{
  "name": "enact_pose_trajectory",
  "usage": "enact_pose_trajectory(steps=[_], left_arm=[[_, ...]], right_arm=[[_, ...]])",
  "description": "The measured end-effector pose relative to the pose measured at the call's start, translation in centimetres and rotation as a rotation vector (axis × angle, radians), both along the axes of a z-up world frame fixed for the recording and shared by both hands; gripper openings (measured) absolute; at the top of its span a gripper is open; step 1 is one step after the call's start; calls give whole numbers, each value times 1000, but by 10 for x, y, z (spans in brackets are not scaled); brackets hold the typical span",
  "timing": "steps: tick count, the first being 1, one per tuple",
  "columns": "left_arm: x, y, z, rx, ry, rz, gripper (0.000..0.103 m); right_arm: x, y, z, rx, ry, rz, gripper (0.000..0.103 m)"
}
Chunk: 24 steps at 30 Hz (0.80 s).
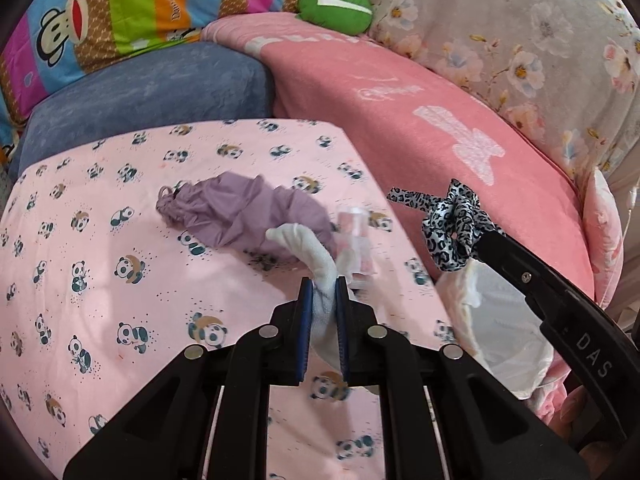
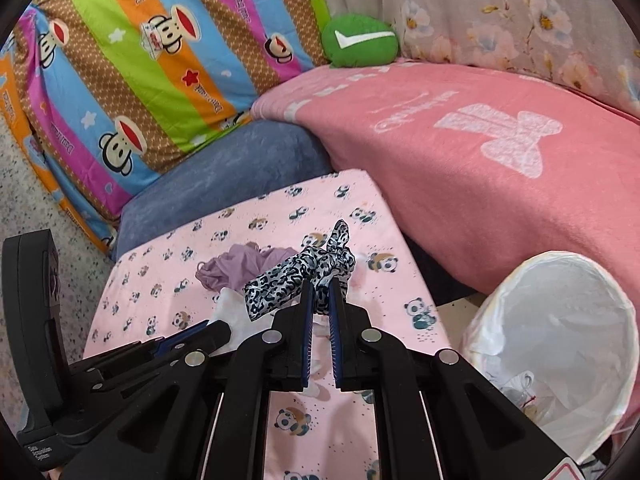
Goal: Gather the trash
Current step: 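Carry white sock and leopard scrunchie over the white bin and open both grippers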
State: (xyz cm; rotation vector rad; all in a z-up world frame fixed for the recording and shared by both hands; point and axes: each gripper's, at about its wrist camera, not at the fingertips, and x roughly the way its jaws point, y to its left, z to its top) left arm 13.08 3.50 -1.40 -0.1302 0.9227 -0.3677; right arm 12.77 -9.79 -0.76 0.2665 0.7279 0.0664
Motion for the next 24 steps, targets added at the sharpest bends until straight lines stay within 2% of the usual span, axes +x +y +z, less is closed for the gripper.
enact_pose_trajectory(steps=[11, 24], left_arm=[[-37, -47, 40, 5, -87, -93, 11], [-63, -111, 50, 32, -119, -216, 11]], right_arm=[[-51, -52, 40, 18, -86, -86, 9], [-100, -123, 46, 48, -106, -210, 9]])
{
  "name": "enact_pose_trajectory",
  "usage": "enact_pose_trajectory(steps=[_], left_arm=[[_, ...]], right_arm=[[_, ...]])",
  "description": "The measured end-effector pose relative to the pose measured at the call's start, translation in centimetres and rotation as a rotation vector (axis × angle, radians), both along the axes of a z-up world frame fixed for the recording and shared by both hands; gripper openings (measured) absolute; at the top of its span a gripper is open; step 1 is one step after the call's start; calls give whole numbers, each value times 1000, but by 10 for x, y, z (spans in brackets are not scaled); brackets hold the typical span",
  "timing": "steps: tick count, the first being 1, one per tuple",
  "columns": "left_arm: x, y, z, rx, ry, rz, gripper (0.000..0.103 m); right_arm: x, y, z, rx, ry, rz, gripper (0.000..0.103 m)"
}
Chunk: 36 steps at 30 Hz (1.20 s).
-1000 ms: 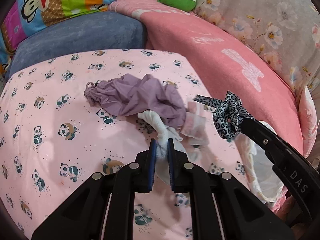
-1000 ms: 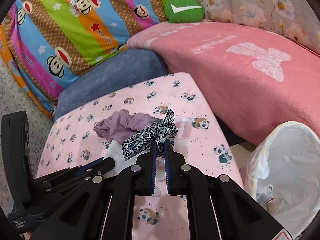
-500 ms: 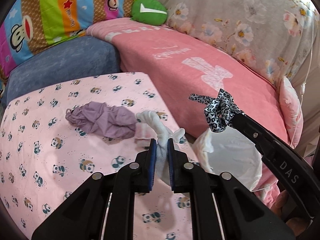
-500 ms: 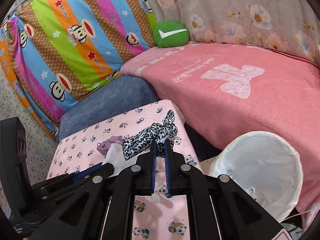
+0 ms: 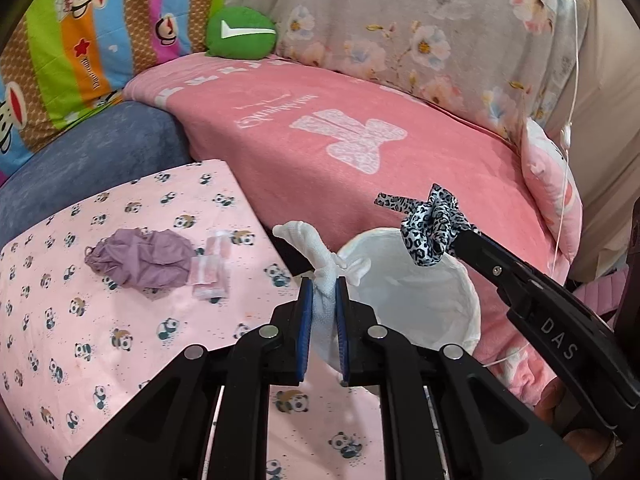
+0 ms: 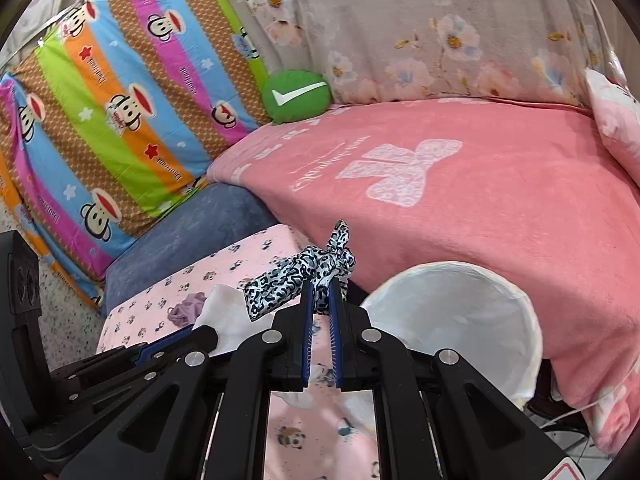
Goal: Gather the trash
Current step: 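Carry white sock and leopard scrunchie over the white bin and open both grippers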
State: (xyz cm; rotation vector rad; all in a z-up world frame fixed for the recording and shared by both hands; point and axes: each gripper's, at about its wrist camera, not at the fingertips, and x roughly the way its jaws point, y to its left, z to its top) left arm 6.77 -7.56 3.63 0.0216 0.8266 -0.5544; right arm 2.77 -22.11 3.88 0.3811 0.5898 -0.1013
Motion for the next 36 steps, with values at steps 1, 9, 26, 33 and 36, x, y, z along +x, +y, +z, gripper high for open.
enact_pose_trajectory(steps=[1, 9, 26, 33, 36], left_arm=[[-1, -5, 0, 2, 0, -9, 11], [-11, -36, -5, 23, 12, -62, 11], [-15, -73, -19, 70, 37, -104, 13], [-14, -81, -20, 78, 30, -114, 13], [-14, -81, -20, 79, 33, -112, 13]], right_arm=[[-3, -5, -1, 2, 1, -9, 9], [-23, -41, -11, 20, 14, -67, 9], [-43, -79, -35, 45, 57, -121, 9], [-47, -84, -40, 47, 65, -131, 9], [-48, -84, -41, 46, 65, -135, 9]])
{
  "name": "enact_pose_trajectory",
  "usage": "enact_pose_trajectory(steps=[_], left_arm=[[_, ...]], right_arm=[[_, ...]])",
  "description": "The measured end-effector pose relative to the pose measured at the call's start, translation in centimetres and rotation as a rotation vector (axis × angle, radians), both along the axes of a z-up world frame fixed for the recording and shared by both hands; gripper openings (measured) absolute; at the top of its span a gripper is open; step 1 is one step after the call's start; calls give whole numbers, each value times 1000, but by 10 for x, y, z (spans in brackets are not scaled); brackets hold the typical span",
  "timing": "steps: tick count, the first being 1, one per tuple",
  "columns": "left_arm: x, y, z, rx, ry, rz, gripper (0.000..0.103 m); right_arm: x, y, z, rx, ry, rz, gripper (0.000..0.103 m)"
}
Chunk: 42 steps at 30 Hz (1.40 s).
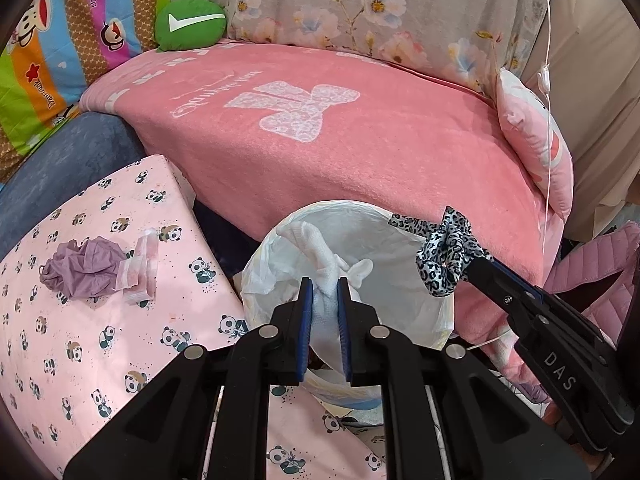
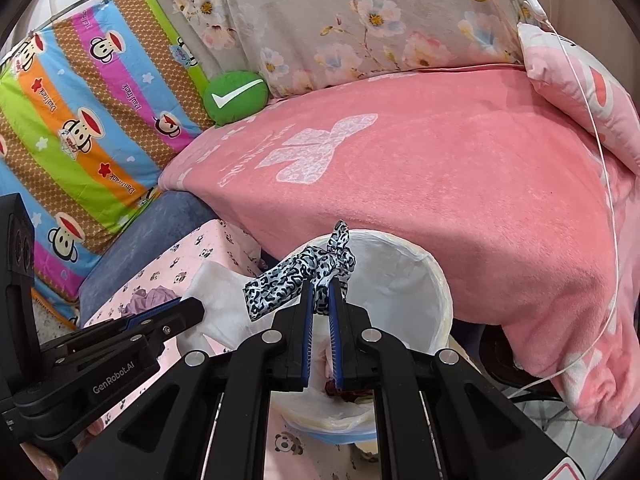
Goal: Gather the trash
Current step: 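Carry white sock and leopard scrunchie over the white bin and open both grippers, then move both grippers back over the purple cloth and clear packet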
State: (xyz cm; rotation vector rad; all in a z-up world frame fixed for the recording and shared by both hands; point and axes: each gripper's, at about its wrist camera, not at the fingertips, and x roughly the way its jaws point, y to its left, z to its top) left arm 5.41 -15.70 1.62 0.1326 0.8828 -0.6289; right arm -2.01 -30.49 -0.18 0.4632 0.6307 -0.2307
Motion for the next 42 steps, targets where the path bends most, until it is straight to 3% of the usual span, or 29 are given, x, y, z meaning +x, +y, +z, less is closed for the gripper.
enact_pose_trajectory(steps=[3, 5, 7, 8, 27, 37, 42], left_arm=[[2, -2, -1, -1, 14, 2, 16], [2, -2, -1, 5, 8, 16, 32], [1, -1, 1, 11, -17, 37, 57], [0, 0, 2, 12, -29, 44, 59], [8, 29, 0, -2, -18, 96, 59], [15, 62, -5, -21, 2, 153, 59], [21, 86, -9, -29, 15, 197, 59]], right_arm=[[0, 0, 0, -10, 2, -2, 9], [0, 0, 1, -18, 1, -7, 15], [-1, 1, 1, -24, -2, -16, 17], [0, 1, 1, -23, -3, -16, 17], [10, 17, 4, -40, 7, 28, 18], [22, 44, 5, -58, 16, 78, 18], [28, 62, 6, -68, 22, 105, 23]])
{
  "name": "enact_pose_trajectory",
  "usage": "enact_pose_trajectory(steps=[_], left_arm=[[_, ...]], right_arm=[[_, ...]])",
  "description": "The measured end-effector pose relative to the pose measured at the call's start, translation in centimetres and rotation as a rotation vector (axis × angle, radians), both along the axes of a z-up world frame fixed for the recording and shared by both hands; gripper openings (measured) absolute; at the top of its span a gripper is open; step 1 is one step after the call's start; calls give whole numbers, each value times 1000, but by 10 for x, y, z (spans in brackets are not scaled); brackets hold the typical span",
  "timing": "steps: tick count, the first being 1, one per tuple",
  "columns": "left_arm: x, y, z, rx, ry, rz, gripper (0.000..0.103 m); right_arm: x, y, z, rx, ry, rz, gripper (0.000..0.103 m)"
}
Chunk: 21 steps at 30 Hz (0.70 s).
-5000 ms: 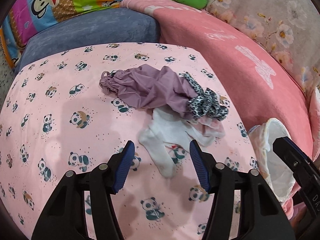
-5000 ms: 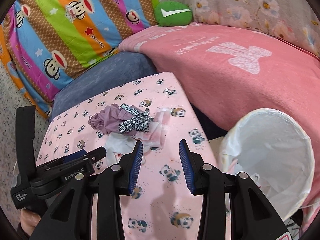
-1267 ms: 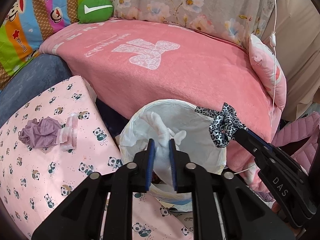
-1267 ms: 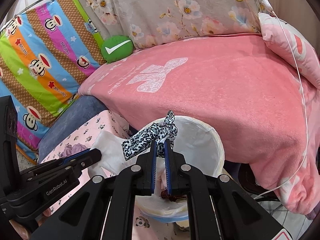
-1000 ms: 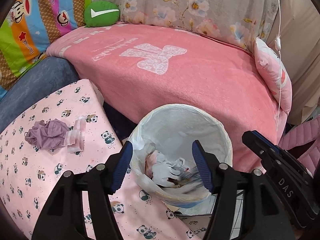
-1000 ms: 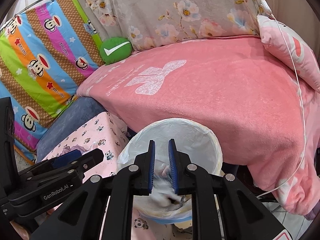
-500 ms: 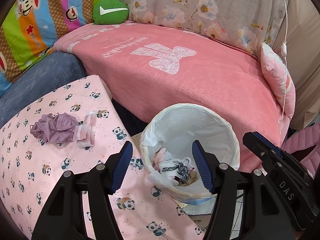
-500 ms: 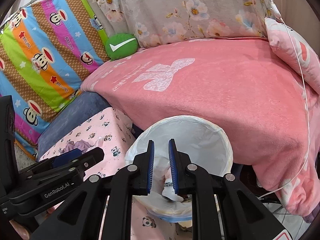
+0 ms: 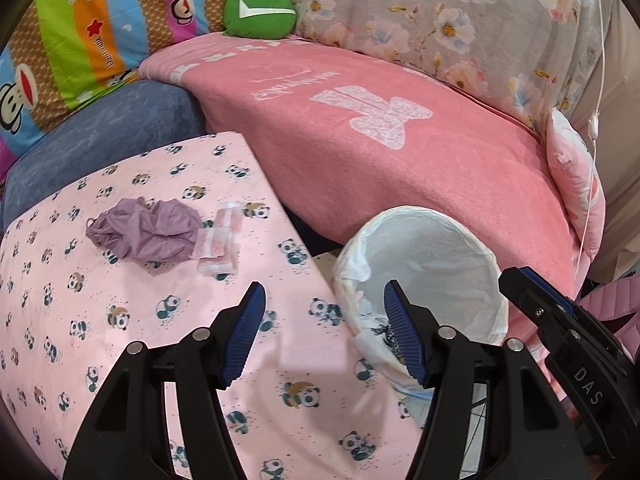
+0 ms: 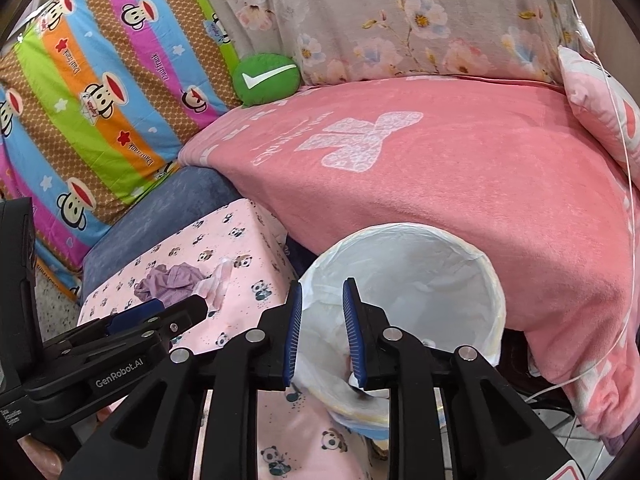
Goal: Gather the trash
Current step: 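Move both grippers back over the purple cloth and clear packet, then grasp the purple cloth with the left gripper while the right gripper grasps the clear plastic packet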
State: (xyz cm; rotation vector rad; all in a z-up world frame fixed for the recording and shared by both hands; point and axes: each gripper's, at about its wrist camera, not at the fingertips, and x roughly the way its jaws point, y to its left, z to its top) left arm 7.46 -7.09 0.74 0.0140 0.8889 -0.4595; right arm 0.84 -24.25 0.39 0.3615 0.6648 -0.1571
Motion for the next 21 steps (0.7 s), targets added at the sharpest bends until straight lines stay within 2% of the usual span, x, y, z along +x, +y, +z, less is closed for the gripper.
enact_pose_trajectory(steps=[5, 9, 21], left_arm=[[7, 26, -6, 1, 14, 49, 59], [14, 50, -11, 4, 20, 98, 63], [48, 119, -33, 16, 63, 223, 64]], right_arm=[[10, 22, -1, -12, 11, 39, 24], [20, 43, -3, -16, 22, 75, 24], [64, 100, -22, -13, 79, 181, 25]])
